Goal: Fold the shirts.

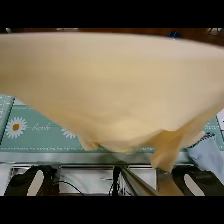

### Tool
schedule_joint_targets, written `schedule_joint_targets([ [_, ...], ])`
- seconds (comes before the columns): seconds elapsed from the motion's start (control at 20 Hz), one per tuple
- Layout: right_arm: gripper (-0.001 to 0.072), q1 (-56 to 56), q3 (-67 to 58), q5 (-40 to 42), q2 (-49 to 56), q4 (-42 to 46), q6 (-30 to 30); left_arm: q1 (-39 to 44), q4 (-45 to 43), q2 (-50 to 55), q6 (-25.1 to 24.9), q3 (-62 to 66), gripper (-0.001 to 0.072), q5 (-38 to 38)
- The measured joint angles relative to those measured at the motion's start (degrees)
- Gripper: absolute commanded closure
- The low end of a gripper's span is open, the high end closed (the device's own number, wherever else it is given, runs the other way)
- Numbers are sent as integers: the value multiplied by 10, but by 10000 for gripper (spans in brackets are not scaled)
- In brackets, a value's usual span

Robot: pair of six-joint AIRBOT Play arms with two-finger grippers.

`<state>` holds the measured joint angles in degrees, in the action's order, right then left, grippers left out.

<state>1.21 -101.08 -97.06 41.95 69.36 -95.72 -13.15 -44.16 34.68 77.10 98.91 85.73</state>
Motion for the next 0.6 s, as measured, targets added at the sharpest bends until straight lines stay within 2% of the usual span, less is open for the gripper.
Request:
schedule_joint_targets([
  [0.1, 690, 0, 9, -22, 38, 22, 12, 0, -3, 5, 6, -44, 686, 1],
  [0.2, 689, 0, 19, -7, 91, 21, 29, 1, 3, 14, 7, -103, 685, -20],
  [0.4, 689, 0, 28, 94, 226, -18, 68, 11, 25, 49, -15, -222, 685, -111],
  [0.6, 689, 1, 30, 202, 344, -97, 103, 21, 34, 131, -43, -294, 684, -183],
])
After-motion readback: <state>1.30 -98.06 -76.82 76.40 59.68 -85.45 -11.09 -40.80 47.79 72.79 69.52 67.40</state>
